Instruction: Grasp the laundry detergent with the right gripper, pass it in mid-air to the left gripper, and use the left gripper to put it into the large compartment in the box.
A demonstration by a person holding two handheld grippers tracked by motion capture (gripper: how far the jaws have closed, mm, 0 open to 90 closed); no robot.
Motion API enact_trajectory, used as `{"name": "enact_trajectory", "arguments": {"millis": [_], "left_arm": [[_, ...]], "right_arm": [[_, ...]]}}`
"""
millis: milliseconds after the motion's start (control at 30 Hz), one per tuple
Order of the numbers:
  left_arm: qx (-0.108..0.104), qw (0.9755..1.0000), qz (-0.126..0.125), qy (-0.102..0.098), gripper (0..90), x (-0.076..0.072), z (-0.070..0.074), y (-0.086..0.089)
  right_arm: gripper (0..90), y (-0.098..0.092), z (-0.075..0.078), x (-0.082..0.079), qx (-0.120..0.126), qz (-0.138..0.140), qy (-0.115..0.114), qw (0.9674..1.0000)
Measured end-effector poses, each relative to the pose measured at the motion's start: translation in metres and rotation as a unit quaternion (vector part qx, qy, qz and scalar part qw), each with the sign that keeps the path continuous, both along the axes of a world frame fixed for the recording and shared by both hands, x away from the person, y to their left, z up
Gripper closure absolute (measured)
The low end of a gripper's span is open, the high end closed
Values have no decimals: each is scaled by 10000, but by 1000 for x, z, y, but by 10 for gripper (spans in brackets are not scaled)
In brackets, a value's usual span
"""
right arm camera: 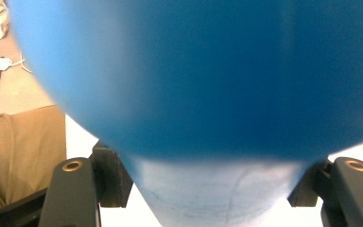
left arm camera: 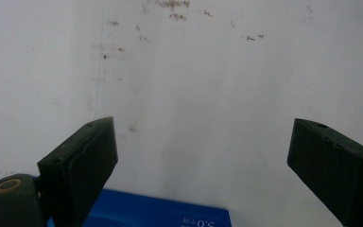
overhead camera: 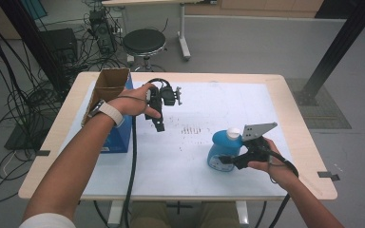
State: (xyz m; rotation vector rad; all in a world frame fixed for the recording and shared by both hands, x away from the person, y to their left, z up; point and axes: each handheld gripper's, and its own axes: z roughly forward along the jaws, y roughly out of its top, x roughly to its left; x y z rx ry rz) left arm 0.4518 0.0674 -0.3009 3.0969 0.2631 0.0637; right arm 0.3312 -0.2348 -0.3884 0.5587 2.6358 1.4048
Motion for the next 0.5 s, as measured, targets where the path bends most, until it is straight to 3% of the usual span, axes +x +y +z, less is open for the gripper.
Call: {"name": "enact_trajectory", "arguments": {"millis": [500], "left_arm": [[9, 10000, -11, 5, 97, 0, -1, 0]], "right_arm": [[343, 1, -2, 0, 49, -10, -24, 10000]]}}
